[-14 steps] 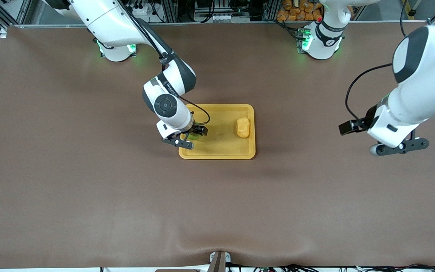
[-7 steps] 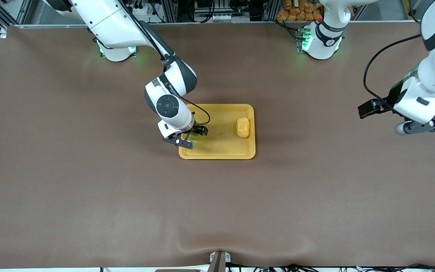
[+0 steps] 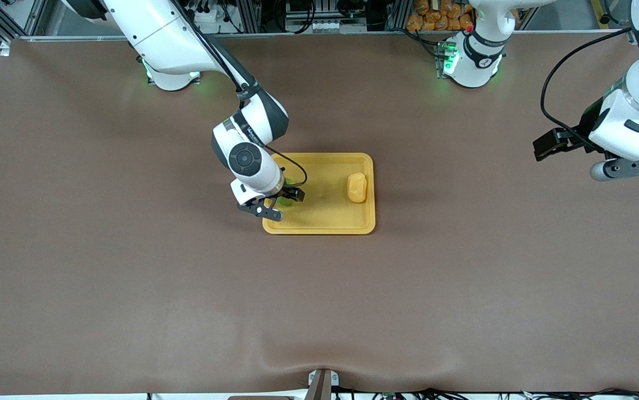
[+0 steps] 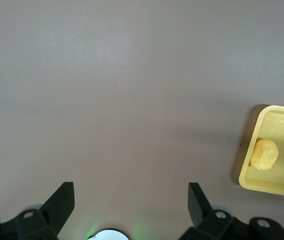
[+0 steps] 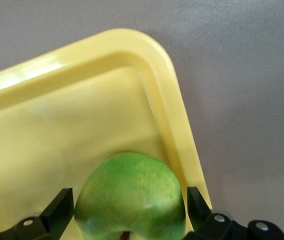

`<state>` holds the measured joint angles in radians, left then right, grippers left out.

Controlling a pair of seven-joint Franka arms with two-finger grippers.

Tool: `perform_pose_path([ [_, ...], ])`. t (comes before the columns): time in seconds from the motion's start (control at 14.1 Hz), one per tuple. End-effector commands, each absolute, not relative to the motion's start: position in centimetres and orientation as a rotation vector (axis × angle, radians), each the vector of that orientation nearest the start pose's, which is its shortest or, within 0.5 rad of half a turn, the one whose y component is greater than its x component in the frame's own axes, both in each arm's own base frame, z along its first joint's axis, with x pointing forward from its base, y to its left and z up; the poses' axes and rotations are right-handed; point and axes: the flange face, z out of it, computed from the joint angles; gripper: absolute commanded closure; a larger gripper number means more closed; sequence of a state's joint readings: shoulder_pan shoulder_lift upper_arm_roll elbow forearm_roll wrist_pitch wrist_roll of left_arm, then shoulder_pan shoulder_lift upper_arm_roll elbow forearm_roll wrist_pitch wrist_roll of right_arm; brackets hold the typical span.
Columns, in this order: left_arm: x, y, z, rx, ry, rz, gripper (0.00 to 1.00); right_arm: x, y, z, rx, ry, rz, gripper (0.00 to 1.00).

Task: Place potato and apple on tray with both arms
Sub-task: 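Lower the apple onto the tray and open the right gripper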

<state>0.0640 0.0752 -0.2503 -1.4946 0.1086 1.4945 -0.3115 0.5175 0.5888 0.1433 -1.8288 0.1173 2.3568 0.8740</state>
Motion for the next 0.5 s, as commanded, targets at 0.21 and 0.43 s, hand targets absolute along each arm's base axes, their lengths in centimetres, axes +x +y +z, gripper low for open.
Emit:
perform_pose_path([
  [0.21,54.2,-8.6,62.8,-3.026,-0.123,0.067,0.00,52.1,38.8,23.5,-3.015,0.522,0.235,0.00],
  [0.43,53.9,-7.6,63.4,-3.057,-0.108,0.065,0.00,53.5,38.4,26.3,-3.030,0.537,0.261,0.00],
])
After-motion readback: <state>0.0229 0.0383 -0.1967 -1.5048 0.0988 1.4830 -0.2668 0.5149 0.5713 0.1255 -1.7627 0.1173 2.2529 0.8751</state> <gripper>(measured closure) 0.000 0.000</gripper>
